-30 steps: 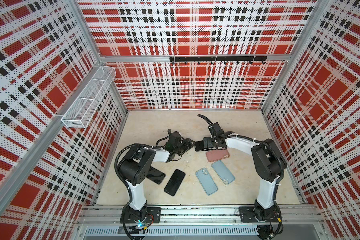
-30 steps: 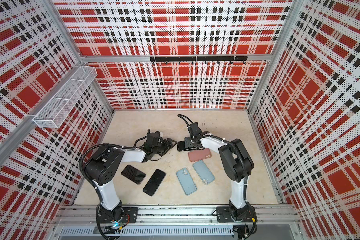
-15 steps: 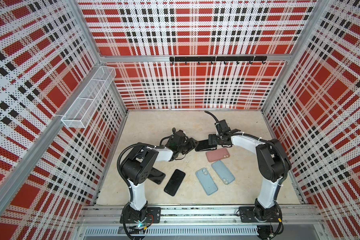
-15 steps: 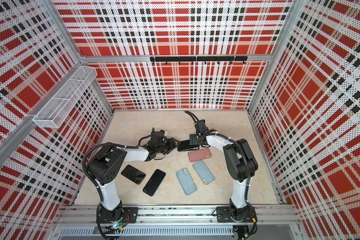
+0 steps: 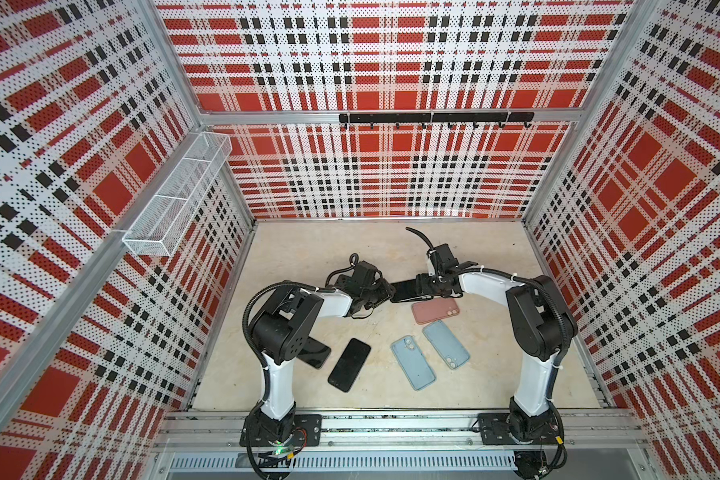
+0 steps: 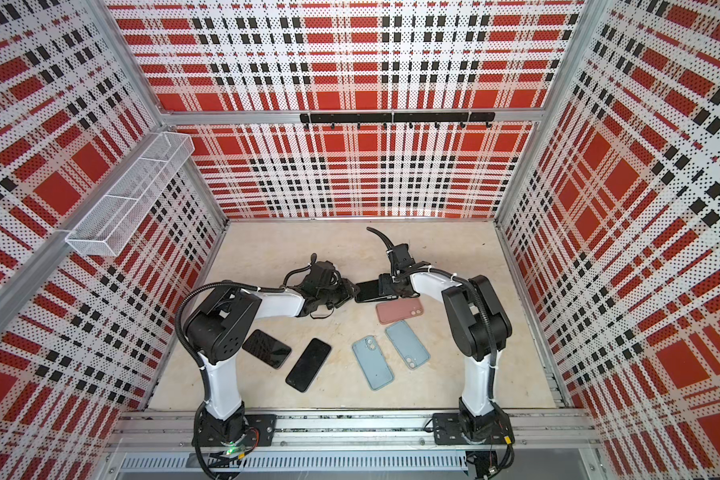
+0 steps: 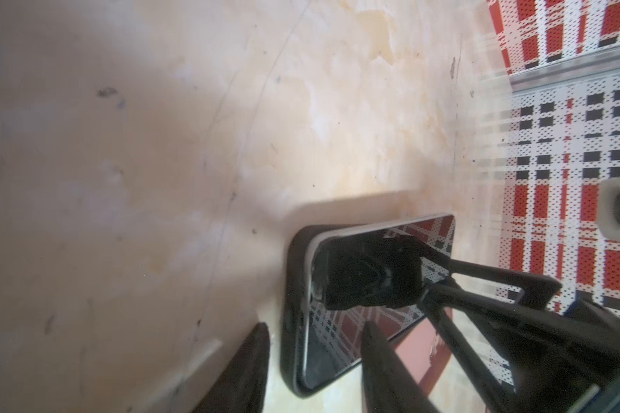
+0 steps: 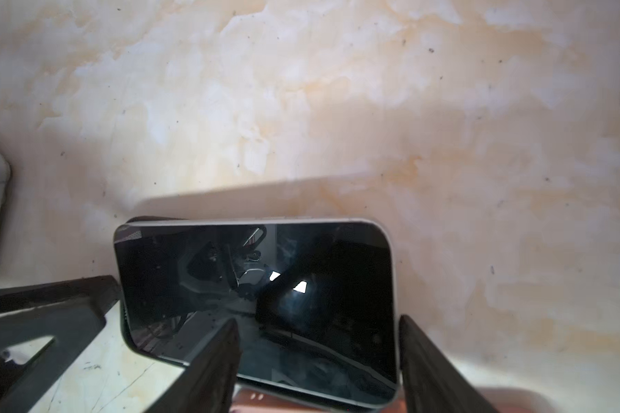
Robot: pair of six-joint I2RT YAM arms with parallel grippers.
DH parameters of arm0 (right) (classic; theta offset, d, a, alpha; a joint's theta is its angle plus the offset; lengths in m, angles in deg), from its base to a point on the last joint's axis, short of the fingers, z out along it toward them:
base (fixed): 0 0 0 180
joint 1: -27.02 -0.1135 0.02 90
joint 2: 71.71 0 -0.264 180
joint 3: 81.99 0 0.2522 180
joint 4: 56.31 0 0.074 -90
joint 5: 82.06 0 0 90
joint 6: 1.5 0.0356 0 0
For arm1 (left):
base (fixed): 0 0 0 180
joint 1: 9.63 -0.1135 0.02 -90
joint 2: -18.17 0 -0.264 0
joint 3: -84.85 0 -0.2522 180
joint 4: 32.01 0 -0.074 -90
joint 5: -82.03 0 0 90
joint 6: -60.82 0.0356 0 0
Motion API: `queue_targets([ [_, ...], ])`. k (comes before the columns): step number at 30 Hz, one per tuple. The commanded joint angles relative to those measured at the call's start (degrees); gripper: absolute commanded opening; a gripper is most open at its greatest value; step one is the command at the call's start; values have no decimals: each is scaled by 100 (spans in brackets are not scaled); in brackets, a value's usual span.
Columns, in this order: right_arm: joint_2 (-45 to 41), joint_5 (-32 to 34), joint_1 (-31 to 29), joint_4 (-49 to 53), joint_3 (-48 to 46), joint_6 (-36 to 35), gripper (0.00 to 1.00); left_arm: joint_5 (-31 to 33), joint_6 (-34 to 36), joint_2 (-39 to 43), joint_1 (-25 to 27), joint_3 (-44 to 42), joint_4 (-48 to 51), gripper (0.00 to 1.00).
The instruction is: Put the phone into the phone case
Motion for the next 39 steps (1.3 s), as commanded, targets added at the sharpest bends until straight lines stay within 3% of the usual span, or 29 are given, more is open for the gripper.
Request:
queue_targets([
  [1,-1,-227,-34,-273,-156,57,63,334,216,-104,24,155,559,42],
  [5,-79,-334,-41,-324,-261,110,54,354,212,-161,11,172,604,42],
  [14,-91,-374,-220,-231,-119,39,54,533,83,19,-42,-47,540,37],
  [22,231,-410,-468,-73,356,-55,54,755,122,520,-468,-534,544,35],
  [29,134,-187,-524,93,485,-108,64,727,192,719,-693,-703,536,38],
  [39,307,-63,-519,262,836,-48,74,510,443,578,-707,-372,591,50],
])
